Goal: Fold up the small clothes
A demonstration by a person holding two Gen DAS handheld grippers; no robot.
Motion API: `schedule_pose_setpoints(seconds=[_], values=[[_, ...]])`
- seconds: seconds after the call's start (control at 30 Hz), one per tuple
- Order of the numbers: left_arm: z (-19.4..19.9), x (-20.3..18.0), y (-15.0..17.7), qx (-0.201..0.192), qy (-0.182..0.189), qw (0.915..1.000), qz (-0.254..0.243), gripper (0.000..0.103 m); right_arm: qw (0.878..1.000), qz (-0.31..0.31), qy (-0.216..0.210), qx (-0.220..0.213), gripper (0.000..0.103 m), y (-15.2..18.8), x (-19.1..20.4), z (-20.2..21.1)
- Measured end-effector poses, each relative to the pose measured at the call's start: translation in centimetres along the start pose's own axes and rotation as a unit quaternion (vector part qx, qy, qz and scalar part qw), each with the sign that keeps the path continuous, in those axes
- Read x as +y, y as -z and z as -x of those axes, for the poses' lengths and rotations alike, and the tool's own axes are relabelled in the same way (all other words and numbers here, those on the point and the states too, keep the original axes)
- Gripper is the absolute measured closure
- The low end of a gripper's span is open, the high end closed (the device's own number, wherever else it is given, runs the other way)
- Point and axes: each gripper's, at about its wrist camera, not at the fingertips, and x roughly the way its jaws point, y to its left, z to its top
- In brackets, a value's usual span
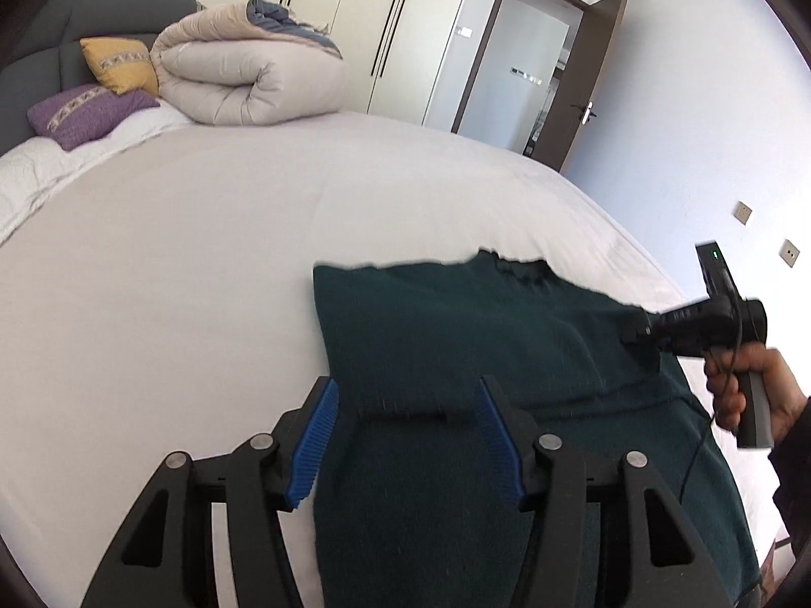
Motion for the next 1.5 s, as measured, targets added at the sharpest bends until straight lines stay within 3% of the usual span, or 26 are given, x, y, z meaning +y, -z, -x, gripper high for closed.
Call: schedule_pose_setpoints(seconds=[0.07, 0.13, 0.27, 0.37, 0.43, 0.6, 0.93, 1.03, 1.13, 1.2, 1.27, 1.37, 1.43, 1.5], values=[[-1.6, 0.2, -2.6, -0.009, -0.011, 0.9998, -0.011, 0.045, 1.0, -0.007, -0.009, -0.003, 0.095, 0.2, -0.2, 0.1], [-4.2, 0.5, -4.6, 0.008, -0.015, 0.9998, -0.012, 0.047, 1.0, -0.006, -0.006, -0.003, 0.095, 0.2, -0.4, 0.2], [-10.5, 0.7, -5.4, 0.079, -0.035, 0.996, -0.024, 0.062, 1.0, -0.02, -0.009, 0.005, 0.095, 0.2, -1.2, -0.6], [-14.7, 2.0, -3.6, 0.143, -0.051, 0.9883, -0.018, 0.062, 0.998, -0.046, -0.036, 0.004, 0.095, 0.4, -2.4, -1.2], [-14.6, 2.3, -2.8, 0.121, -0.045, 0.9914, -0.02, 0.062, 0.997, -0.056, -0.05, 0.003, 0.095, 0.4, -3.1, -1.1], [-14.6, 2.1, -2.8, 0.119, -0.053, 0.9907, -0.039, 0.062, 0.997, -0.062, -0.048, -0.01, 0.095, 0.7, -3.7, -0.4], [-14.1, 2.3, -2.2, 0.119, -0.052, 0.9906, -0.043, 0.062, 0.999, -0.046, -0.009, -0.026, 0.095, 1.4, -2.6, -0.1], [-14.3, 2.2, -2.1, 0.115, -0.049, 0.9912, -0.042, 0.062, 0.997, -0.054, -0.046, -0.024, 0.095, 1.3, -4.1, -1.2], [-13.9, 2.4, -2.0, 0.111, -0.043, 0.992, -0.042, 0.062, 0.988, -0.106, -0.105, -0.028, 0.095, 1.7, -6.3, -0.9], [-12.9, 2.4, -1.8, 0.109, -0.042, 0.9925, -0.038, 0.061, 0.984, -0.14, -0.102, -0.044, 0.095, 2.3, -7.7, 0.2], [-11.2, 2.6, -1.0, 0.119, -0.058, 0.9908, -0.029, 0.035, 0.985, -0.145, -0.059, -0.071, 0.093, 3.4, -8.3, 2.5], [-6.7, 3.5, 1.4, 0.113, -0.046, 0.9925, 0.003, 0.031, 0.985, -0.126, -0.04, -0.107, 0.072, 5.9, -9.1, 6.4], [-3.4, 4.1, 3.4, 0.114, -0.028, 0.9925, 0.035, 0.027, 0.984, -0.122, -0.046, -0.125, 0.034, 8.7, -9.9, 9.0], [-0.3, 4.4, 5.7, 0.119, -0.014, 0.9914, 0.052, 0.027, 0.985, -0.106, -0.045, -0.131, 0.033, 11.4, -10.5, 10.9]])
